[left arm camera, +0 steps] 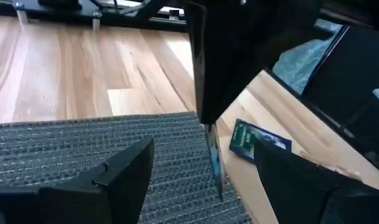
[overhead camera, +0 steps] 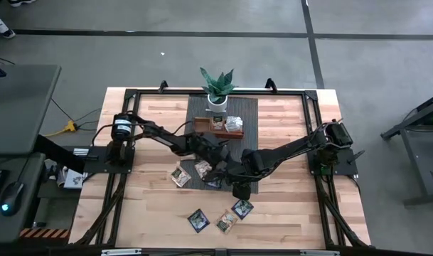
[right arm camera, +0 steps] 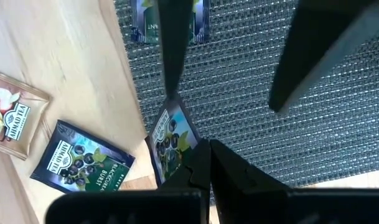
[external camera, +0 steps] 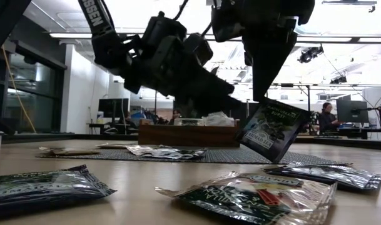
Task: Pick & Place Tea
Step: Put the purple tea bag into the left section of the wooden organizer
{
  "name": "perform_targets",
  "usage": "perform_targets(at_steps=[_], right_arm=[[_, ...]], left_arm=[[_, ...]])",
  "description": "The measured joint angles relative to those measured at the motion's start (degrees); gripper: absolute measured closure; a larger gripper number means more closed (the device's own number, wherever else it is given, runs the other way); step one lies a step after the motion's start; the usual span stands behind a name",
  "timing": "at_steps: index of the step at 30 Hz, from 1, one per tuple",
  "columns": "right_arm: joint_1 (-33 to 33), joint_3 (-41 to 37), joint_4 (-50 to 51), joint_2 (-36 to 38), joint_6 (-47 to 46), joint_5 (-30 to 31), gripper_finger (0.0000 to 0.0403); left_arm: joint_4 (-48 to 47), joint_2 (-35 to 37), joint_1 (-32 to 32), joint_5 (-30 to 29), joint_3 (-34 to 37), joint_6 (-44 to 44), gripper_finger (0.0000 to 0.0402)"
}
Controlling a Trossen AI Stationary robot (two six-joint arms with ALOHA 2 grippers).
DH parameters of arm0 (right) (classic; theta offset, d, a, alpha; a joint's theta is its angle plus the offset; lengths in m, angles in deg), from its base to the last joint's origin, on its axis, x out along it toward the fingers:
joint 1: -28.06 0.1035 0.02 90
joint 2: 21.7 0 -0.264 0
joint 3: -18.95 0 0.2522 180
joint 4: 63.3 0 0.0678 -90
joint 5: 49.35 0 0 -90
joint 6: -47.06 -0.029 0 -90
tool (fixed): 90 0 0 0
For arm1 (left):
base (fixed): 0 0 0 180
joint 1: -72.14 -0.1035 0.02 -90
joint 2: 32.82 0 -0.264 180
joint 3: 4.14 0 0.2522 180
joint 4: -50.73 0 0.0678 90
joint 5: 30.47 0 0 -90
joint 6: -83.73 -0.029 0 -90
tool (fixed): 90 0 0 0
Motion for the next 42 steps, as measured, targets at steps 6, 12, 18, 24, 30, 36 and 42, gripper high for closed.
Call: perform_targets(at_steps=[6,12,18,24,30,36,42], right_arm=[[-0.01,0.00,-0.35,0.00,0.42,0.20,0.0403],[-0.01,0.00,-0.41,0.00,0.57,0.39,0.0403],[-0.01,0.00,-0.59,0.00,0.61,0.45,0.0403],[-0.01,0.00,-0.80,0.00,0.57,0.85,0.0403],[0.03,0.02,-0.74,0.04,0.55,0.64,0.0403],[0.03,0.02,-0.80,0.04,0.71,0.66,0.0403],[0.03,0.02,-0.75,0.04,0.92,0.93,0.0403]], left_arm=[[-1.58,0.09,0.34,-0.11,-1.79,-0.03,0.0127],[-3.61,-0.34,1.17,-0.37,-2.18,-1.06,0.0127],[-3.13,-4.79,1.77,-0.90,-4.18,0.03,0.0127],[-3.25,-7.38,1.88,0.62,-7.97,1.18,0.0127],[-3.53,-7.38,1.77,1.54,-9.40,1.60,0.0127],[-4.37,-7.36,1.77,1.56,-9.64,2.08,0.0166],[-5.53,-7.36,1.77,2.02,-9.64,2.07,0.0245]])
